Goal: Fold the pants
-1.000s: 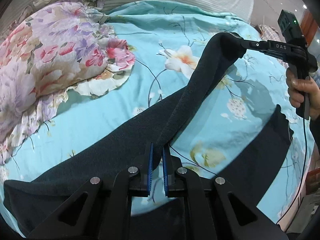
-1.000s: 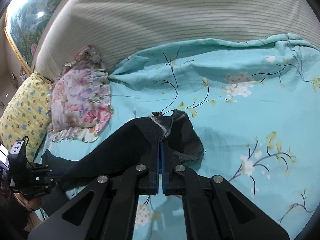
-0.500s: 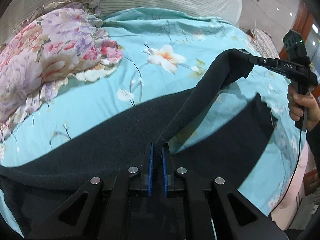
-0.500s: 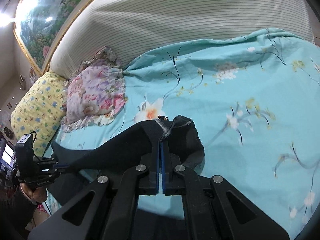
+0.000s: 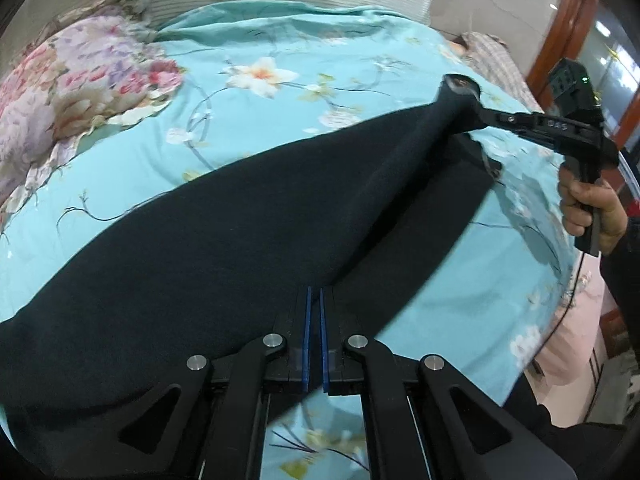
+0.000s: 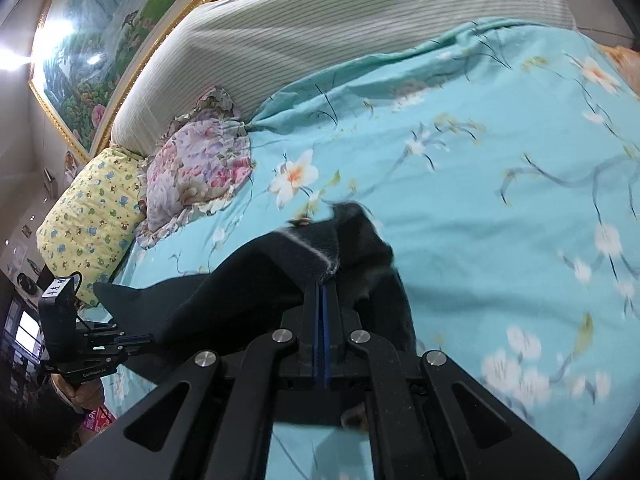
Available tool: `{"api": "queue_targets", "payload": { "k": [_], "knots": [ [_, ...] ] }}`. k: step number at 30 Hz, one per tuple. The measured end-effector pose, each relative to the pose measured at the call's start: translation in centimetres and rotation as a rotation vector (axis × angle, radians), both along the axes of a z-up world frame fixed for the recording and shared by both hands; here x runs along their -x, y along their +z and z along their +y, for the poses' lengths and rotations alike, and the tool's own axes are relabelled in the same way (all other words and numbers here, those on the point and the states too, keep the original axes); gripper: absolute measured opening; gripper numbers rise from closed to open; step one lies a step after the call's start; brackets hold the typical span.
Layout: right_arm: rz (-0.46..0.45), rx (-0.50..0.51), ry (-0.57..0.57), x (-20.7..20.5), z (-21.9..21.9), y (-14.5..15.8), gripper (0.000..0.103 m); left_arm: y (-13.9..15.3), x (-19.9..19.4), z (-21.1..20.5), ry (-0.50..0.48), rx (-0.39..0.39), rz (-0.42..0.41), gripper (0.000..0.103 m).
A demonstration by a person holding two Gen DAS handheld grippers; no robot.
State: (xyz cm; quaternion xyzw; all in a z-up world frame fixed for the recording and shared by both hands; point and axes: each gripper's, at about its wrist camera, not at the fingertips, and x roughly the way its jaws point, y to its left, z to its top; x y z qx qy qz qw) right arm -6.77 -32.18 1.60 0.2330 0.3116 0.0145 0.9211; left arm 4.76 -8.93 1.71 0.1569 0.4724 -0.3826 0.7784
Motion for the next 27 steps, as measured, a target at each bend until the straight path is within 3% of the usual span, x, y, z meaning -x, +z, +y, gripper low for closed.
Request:
{"api": "queue_targets", "payload": {
  "k": [11, 17, 18, 19, 20, 21, 23, 27],
  "knots": [
    [0.019, 0.014, -0.033, 3.5, 0.4, -1.4, 0.002, -1.4, 1.7, 0.6, 0.008, -0.048, -0.001, 0.006],
    [0.073, 0.022, -0.103, 3.7, 0.2, -2.1, 0.007, -2.1, 0.0, 3.6, 0.136, -0.019, 0.095, 0.010],
    [0.082, 0.011, -0.115, 4.0, 0.2, -2.3, 0.013, -2.1, -0.3, 4.3, 0.161, -0.008, 0.111, 0.011],
    [0.086, 0.001, -0.128, 4.4, 0.2, -2.4, 0.031, -2.2, -0.5, 4.9, 0.186, -0.001, 0.120, 0.011],
    [0.088, -0.005, -0.140, 4.6, 0.2, -2.5, 0.043, -2.3, -0.7, 5.3, 0.208, 0.002, 0.125, 0.015],
    [0.078, -0.007, -0.158, 5.3, 0.4, -2.5, 0.057, -2.4, -0.9, 5.8, 0.232, 0.004, 0.134, 0.026],
    [0.059, -0.006, -0.173, 6.1, 0.7, -2.4, 0.058, -2.6, -1.3, 6.7, 0.284, 0.017, 0.164, 0.042],
    [0.012, -0.080, -0.171, 7.7, 1.9, -2.1, 0.058, -3.1, -2.1, 8.8, 0.402, 0.074, 0.239, 0.047]
  ]
}}
